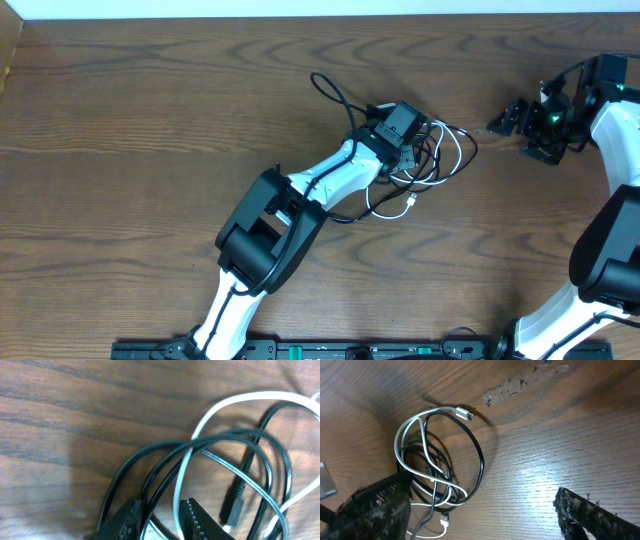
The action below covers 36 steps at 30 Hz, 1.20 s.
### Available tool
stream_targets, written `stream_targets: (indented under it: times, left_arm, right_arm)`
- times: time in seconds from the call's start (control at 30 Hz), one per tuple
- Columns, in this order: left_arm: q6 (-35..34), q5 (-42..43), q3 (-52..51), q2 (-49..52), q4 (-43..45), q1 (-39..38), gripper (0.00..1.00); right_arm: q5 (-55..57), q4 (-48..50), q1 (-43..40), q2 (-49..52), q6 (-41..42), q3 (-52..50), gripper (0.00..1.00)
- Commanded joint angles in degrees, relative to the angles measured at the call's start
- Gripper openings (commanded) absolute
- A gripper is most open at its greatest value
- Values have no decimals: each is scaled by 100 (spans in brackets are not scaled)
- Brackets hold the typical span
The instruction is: Untangle cables
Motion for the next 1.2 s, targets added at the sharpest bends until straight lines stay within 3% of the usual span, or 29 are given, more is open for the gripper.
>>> stream_targets:
  times: [0.0,0.1,0.2,0.33,0.7,0.9,1.17]
  left_arm:
    - [903,-116,-4,227,-262,-42,29]
    - [1410,-278,-4,229,-586,-42,25]
    - [1727,-732,-4,227,-1008,-42,8]
    - [1978,-883,-2,83,-1303,-11,8]
    - [1980,-584,7,-2138,-1386,37,7]
    - [1976,-579,7,-2747,-1165,173,7]
    - [1757,-549,7,-3016,-1150,625,7]
  right_arm:
    - [28,-2,28,-144,-109,63,89]
    - [28,-2,28,-144,-109,63,89]
    - [26,-2,31,-144,-109,63,90]
    - [-140,-11,72,-144,-151,63,94]
    - [-3547,11,496,-205,-2212,72,81]
    - [-3624,396,955,-450,-2103,76,77]
    - [-2933,933,1329,-529,-879,76,70]
